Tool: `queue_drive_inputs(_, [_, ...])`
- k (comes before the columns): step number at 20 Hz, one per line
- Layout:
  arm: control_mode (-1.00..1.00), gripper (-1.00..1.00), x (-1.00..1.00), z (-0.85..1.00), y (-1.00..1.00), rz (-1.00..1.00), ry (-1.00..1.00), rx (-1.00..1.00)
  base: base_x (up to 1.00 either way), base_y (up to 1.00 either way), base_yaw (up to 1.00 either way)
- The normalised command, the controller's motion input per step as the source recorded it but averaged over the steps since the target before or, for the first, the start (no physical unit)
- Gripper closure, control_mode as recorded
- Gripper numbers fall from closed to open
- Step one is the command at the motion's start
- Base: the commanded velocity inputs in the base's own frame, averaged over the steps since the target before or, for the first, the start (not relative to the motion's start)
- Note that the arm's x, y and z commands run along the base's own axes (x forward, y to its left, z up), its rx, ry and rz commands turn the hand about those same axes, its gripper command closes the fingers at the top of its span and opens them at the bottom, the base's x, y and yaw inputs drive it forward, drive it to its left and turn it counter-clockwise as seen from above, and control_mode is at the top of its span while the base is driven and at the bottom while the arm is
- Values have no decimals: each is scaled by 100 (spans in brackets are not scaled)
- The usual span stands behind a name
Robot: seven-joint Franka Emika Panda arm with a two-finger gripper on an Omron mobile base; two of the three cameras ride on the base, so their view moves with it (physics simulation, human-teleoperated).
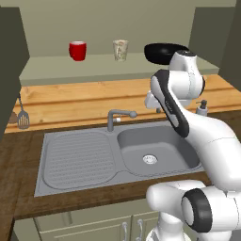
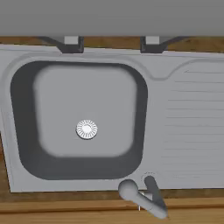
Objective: Gather all objects into one cabinet and sort the glasses and bowls to opposite sides.
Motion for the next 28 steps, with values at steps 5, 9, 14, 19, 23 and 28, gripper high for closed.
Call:
queue_drive_inputs(5, [-100, -100, -63, 0, -5, -6, 0, 0, 0, 0, 0])
queue_drive_inputs(9, [-100, -100, -100, 0, -10, -12, 0, 0, 0, 0, 0])
queue_drive_inputs(14, [-100, -100, -77, 5, 0, -5, 0, 0, 0, 0, 0])
queue_drive_inputs(19, [-100, -100, -35, 49, 17, 0, -13, 0, 0, 0, 0])
queue_drive_inputs(23, [-100, -100, -17, 63, 12, 0, -18, 0, 0, 0, 0])
queue_drive_inputs(28, [-100, -100, -10, 32, 2, 0, -3, 0, 0, 0, 0])
